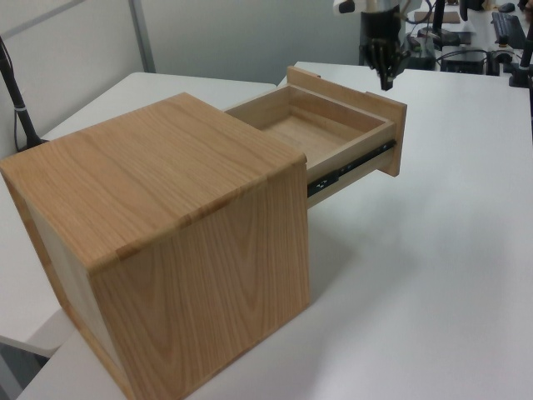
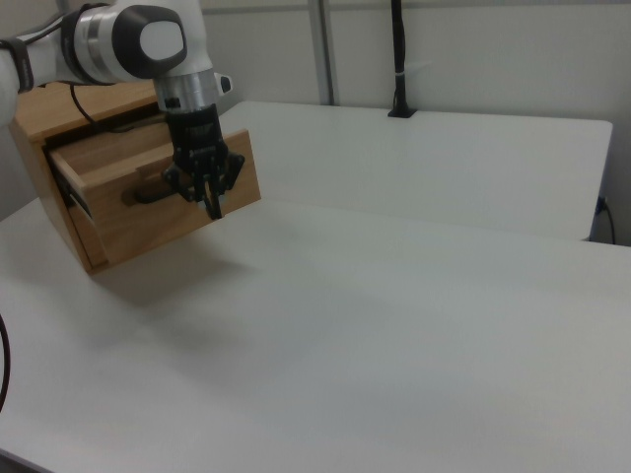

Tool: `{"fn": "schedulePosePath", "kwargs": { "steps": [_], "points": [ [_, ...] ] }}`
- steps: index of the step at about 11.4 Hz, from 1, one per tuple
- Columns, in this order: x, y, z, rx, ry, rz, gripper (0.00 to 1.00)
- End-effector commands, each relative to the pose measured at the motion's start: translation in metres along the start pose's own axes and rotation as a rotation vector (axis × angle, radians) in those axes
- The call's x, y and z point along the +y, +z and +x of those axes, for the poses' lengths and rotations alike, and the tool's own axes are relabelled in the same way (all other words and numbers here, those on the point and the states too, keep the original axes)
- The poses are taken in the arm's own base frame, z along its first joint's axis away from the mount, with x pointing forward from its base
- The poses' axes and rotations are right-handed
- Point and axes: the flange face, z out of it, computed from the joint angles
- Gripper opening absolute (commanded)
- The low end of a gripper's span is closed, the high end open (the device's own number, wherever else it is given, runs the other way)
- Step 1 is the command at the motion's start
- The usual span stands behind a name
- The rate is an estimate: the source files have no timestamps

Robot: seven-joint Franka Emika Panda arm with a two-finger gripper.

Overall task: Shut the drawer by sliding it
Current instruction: 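Push the drawer front with the gripper into the wooden cabinet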

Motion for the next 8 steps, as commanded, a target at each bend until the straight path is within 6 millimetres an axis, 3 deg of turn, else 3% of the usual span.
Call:
{"fn": "schedulePosePath", "kwargs": {
  "steps": [1, 4, 8],
  "points": [
    [-0.019, 0.003, 0.052, 0.042, 0.023, -0.039, 0.08],
    [-0.039, -0.002, 0.110, 0.114, 0.075, -0.052, 0.02],
    [-0.059, -0.015, 0.155, 0.199, 0.058, -0.117, 0.00]
  ]
}}
